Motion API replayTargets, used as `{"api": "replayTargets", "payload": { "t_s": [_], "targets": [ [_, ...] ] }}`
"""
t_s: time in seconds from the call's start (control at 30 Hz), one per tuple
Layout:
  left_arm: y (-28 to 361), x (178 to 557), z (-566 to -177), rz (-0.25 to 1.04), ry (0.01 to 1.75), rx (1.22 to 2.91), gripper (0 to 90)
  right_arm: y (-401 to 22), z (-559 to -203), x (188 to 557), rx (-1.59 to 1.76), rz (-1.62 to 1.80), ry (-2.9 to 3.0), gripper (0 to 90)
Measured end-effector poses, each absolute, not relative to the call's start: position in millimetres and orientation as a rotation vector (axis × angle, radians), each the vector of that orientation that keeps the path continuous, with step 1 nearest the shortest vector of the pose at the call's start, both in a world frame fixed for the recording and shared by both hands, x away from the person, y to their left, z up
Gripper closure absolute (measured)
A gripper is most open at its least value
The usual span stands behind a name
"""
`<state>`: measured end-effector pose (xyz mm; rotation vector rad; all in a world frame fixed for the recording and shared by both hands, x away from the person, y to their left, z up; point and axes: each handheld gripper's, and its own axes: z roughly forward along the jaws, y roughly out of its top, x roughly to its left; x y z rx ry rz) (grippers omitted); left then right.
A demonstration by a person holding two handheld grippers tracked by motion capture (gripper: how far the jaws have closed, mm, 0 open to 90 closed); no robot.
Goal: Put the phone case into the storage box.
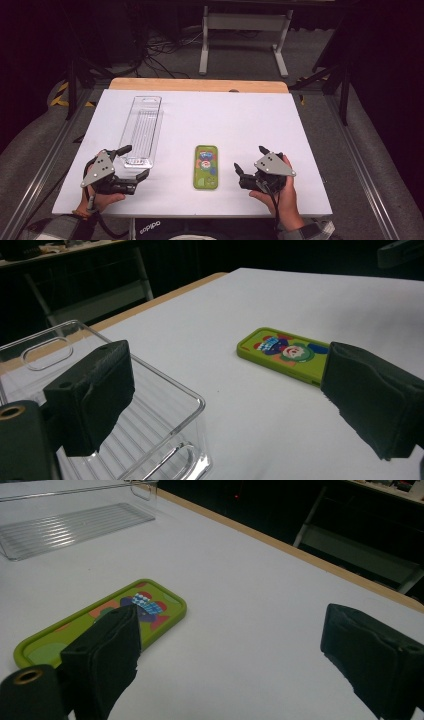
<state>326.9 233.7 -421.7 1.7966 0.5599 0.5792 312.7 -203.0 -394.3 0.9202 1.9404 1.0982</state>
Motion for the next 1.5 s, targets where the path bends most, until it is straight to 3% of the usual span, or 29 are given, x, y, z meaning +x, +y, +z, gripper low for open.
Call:
{"api": "replayTargets", "payload": {
  "t_s": [0.37,0.63,0.9,1.07,1.5],
  "targets": [
    [232.8,327.4,-426.5,0.596,0.547,1.838,7.6,-197.1,-398.6,324.4,0.986,1.009,2.02,13.8],
    [235.0,322.8,-427.5,0.603,0.546,1.845,7.6,-183.1,-399.1,335.5,1.164,1.029,2.023,9.7],
    [235.5,321.0,-430.5,0.61,0.549,1.865,7.7,-153.3,-403.4,343.7,1.301,0.97,2.084,9.7],
    [235.4,317.8,-430.3,0.613,0.571,1.865,8.4,-113.2,-416.9,350.3,1.432,0.872,2.275,6.7],
    [233.8,315.0,-429.5,0.565,0.522,1.868,8.8,-60.7,-437.8,340.4,1.488,0.738,2.215,5.8]
  ]
}}
